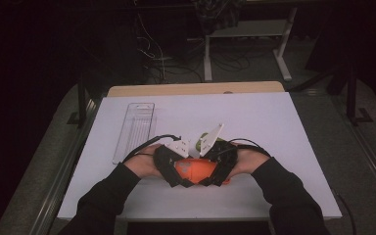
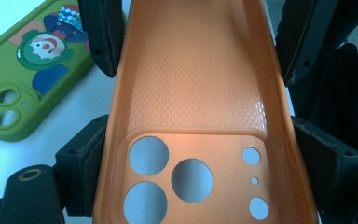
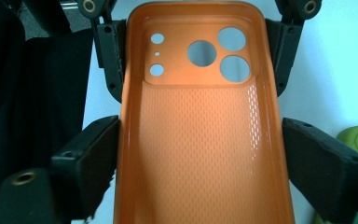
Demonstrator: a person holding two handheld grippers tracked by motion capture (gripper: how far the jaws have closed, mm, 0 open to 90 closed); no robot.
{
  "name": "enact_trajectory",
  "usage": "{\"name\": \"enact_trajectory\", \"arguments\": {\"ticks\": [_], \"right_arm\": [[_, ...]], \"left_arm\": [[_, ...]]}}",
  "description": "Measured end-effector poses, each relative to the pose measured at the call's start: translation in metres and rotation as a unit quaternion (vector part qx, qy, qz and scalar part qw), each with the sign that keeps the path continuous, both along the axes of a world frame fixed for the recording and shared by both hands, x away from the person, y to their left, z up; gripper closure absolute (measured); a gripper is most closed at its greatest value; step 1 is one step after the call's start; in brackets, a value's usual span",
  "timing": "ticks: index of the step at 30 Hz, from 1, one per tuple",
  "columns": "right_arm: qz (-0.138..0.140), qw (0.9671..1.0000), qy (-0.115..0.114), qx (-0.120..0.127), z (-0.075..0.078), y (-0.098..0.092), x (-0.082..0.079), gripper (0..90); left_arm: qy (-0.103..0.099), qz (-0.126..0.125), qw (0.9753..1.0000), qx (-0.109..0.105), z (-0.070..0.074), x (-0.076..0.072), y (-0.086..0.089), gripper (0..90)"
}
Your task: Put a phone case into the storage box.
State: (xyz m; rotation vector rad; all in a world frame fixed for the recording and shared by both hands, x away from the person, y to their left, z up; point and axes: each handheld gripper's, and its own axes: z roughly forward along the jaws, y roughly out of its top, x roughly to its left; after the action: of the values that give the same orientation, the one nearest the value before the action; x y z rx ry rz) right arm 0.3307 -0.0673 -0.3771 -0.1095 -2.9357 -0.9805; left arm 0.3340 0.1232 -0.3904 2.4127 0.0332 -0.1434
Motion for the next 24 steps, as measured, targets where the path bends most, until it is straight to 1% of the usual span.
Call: {"name": "enact_trajectory", "arguments": {"ticks": [1,2,4,5,7,8,9,11,12,13,15,16,18,19,20,21,22,24], "right_arm": [[0.0,1.0,0.009,0.0,-0.001,0.0,0.001,8.6],[-0.001,0.9999,0.011,0.001,-0.001,-0.001,0.002,6.8],[-0.005,0.9998,0.015,0.012,-0.001,-0.003,0.003,4.8],[-0.011,0.9997,0.017,0.014,0.0,-0.005,0.004,3.9],[-0.022,0.9995,0.01,0.021,0.002,-0.009,0.006,3.4],[-0.027,0.9994,0.008,0.021,0.003,-0.01,0.007,2.8],[-0.036,0.9991,0.005,0.023,0.004,-0.012,0.008,2.6],[-0.061,0.9978,0.017,0.021,0.006,-0.018,0.008,2.6],[-0.068,0.9973,0.014,0.024,0.006,-0.02,0.009,2.6],[-0.075,0.9968,0.013,0.025,0.006,-0.023,0.011,2.6],[-0.088,0.9956,0.01,0.032,0.006,-0.027,0.013,0.8],[-0.1,0.9945,0.011,0.031,0.006,-0.03,0.015,0.2],[-0.11,0.9934,0.013,0.029,0.006,-0.033,0.016,0.0],[-0.117,0.9925,0.016,0.03,0.007,-0.035,0.016,0.0],[-0.121,0.9919,0.014,0.034,0.007,-0.037,0.017,0.0],[-0.121,0.9916,0.008,0.043,0.007,-0.038,0.018,0.0],[-0.126,0.9909,0.011,0.046,0.007,-0.04,0.017,0.0],[-0.13,0.9903,0.006,0.049,0.007,-0.043,0.016,0.0]], "left_arm": [[0.002,0.003,1.0,0.0,0.0,0.0,0.0,16.0],[0.001,0.004,1.0,0.002,0.001,0.0,0.001,16.0],[-0.001,0.011,0.9999,0.002,0.002,0.0,0.002,16.0],[0.0,0.016,0.9999,0.001,0.002,0.0,0.003,16.0],[0.001,0.023,0.9997,0.0,0.003,0.0,0.004,16.0],[-0.005,0.023,0.9997,-0.001,0.003,0.001,0.005,16.0],[-0.009,0.023,0.9997,0.007,0.004,0.002,0.006,16.0],[-0.019,0.023,0.9994,0.018,0.004,0.003,0.009,16.0],[-0.018,0.022,0.9994,0.019,0.004,0.004,0.01,16.0],[-0.013,0.029,0.9994,0.017,0.003,0.003,0.011,15.9],[-0.012,0.04,0.999,0.016,0.001,0.003,0.014,15.9],[-0.011,0.046,0.9988,0.012,0.001,0.003,0.015,15.9],[-0.007,0.052,0.9985,0.012,0.001,0.003,0.017,15.9],[-0.009,0.058,0.9982,0.009,0.001,0.003,0.018,15.9],[-0.009,0.064,0.9978,0.009,0.001,0.003,0.019,15.9],[-0.01,0.067,0.9976,0.01,0.002,0.003,0.02,15.9],[-0.013,0.071,0.9973,0.011,0.002,0.004,0.021,15.9],[-0.012,0.084,0.9963,0.012,0.002,0.005,0.023,15.9]]}}
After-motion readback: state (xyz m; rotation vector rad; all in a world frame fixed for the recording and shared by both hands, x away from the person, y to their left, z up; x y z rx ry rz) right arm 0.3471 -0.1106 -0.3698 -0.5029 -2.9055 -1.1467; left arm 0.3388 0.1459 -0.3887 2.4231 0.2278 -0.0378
